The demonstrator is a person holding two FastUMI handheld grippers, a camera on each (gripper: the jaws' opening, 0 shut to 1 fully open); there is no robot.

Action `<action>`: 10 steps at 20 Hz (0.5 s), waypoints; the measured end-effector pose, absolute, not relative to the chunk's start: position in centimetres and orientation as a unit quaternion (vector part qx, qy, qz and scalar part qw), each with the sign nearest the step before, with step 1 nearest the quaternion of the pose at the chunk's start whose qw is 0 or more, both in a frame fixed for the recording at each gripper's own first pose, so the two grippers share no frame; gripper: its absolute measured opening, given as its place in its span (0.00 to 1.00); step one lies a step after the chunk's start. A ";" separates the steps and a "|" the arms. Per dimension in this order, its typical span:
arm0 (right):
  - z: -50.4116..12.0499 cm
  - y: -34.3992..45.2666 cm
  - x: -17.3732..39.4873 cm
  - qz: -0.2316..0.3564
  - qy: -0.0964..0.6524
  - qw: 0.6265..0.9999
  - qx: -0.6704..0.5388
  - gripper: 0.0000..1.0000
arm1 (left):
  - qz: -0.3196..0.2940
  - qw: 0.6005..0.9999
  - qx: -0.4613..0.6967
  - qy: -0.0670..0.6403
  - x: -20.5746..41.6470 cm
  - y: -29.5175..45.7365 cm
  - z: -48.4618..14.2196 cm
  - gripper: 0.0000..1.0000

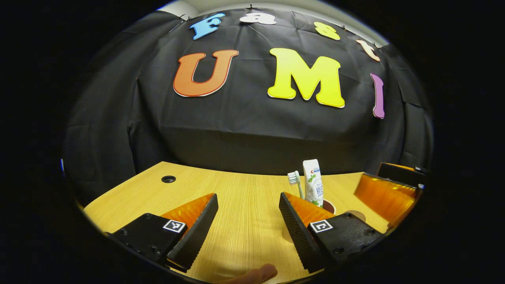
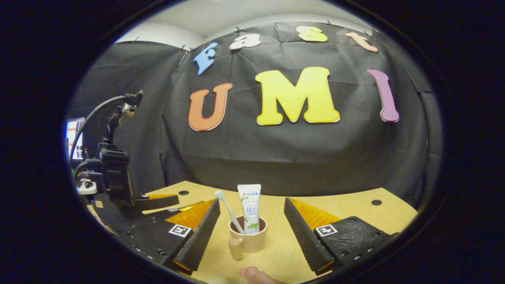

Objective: Put the toothbrush and toothpaste on the desktop into the cup, then pick up the cup and place it on the coaster on the desktop.

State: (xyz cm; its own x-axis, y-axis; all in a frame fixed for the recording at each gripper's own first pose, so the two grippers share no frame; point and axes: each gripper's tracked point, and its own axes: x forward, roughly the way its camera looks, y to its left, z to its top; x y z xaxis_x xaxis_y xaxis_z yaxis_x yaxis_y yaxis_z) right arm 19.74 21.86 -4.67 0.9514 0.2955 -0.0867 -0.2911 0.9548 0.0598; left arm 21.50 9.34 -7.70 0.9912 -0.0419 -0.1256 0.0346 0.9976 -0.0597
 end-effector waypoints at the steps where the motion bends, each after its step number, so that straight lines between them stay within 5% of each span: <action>1: -4.3 20.9 19.1 0.143 0.044 0.989 0.021 0.98 | -0.018 0.998 -0.028 0.061 21.4 9.3 -7.5 0.98; 10: -0.5 12.1 11.2 0.100 0.003 0.995 0.005 0.98 | -0.041 0.996 -0.061 0.050 19.9 7.0 -5.8 0.98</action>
